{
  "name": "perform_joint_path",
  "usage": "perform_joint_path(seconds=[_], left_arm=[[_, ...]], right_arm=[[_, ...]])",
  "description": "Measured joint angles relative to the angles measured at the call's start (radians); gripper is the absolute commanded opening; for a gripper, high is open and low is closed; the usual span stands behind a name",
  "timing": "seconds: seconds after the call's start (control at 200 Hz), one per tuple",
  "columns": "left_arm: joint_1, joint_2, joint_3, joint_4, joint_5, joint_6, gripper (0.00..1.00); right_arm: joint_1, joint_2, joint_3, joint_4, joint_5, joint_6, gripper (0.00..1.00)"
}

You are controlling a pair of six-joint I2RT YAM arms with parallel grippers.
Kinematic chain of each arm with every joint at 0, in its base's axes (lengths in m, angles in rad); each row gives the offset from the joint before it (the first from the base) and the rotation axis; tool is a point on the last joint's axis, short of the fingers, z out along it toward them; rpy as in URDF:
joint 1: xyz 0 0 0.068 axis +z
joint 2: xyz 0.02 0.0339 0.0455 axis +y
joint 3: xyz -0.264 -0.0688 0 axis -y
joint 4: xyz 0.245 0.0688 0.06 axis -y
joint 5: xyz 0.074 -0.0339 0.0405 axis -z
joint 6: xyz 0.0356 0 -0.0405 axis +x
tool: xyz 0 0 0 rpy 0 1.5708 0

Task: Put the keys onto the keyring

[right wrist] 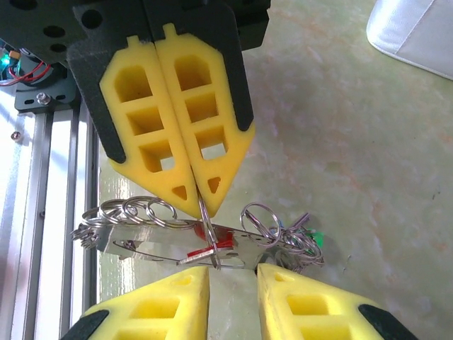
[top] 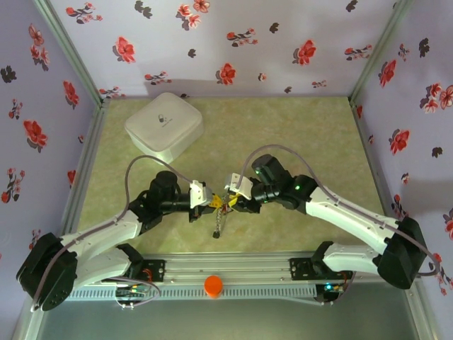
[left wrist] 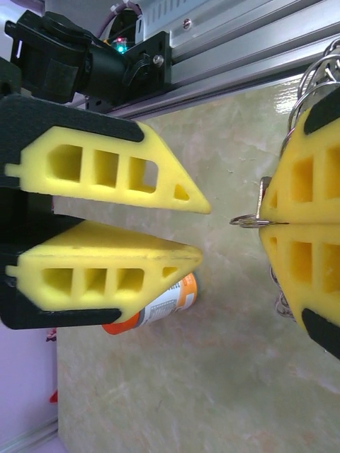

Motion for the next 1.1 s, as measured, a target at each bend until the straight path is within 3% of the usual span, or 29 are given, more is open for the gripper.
perform_joint_path(seconds=[0.15,0.48,0.96,1.1], left_arm=[[0.0,-0.008,-0.002,0.021,0.0,-0.001,0.0],[0.0,-0.021,-0.012,0.034,-0.011,-0.012,0.0],[0.0,-0.022,-0.019,0.039,-0.017,-0.024,0.0],[0.0,-0.029,-0.019,0.047,-0.018,-0.026,0.0]], right_arm=[[0.0,0.013,-0.001,0.026,-0.02,0.012,0.2],[0.0,0.033,-0.001,0.031,-0.035,0.01,0.02],[0.0,0.079,-0.001,0.04,-0.04,0.012,0.05],[0.0,0.076,-0.005,0.056,-0.042,0.024,0.15]])
